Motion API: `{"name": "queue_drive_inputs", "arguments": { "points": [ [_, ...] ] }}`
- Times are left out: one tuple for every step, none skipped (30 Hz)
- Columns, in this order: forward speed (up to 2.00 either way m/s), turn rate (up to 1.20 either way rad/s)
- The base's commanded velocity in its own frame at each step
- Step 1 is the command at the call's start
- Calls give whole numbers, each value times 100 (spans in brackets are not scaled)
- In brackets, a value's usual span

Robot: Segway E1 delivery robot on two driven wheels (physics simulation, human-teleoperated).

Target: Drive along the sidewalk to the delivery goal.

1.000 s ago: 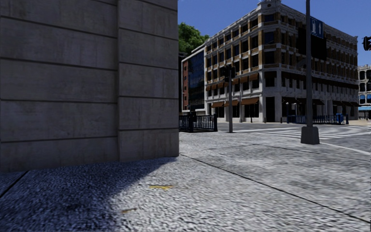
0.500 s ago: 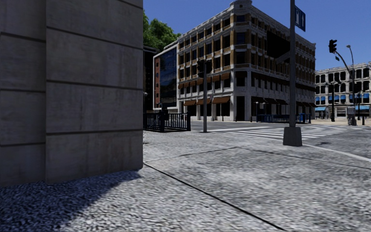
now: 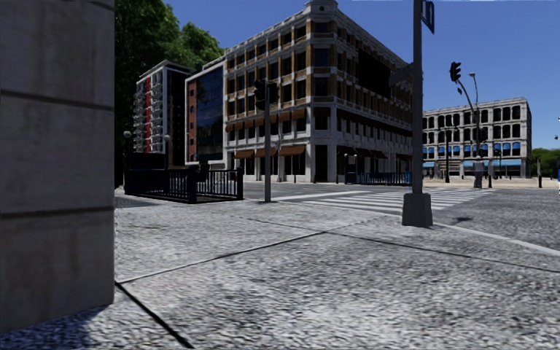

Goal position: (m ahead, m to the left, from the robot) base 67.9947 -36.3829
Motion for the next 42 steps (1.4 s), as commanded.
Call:
{"name": "queue_drive_inputs", "arguments": {
  "points": [
    [200,-28],
    [200,-28],
    [200,-28],
    [200,-28],
    [200,-28],
    [200,-28],
    [200,-28],
    [200,-28],
    [200,-29],
    [200,-43],
    [200,-46],
    [200,-48],
    [200,-49],
    [200,-49],
    [200,-49],
    [200,-49],
    [200,-49],
    [200,-49],
    [200,-49],
    [200,-49],
    [200,-49],
    [200,-49],
    [200,-49],
    [200,-49],
    [200,-49],
    [200,-49],
    [200,-49],
    [200,-49],
    [200,-49],
    [200,-49],
    [200,-49],
    [200,-49],
    [200,-49],
    [200,-49],
    [200,-48],
    [200,-48],
    [200,-39],
    [200,-31],
    [200,-29],
    [200,-29],
    [200,-28],
    [200,-26]
  ]
}}
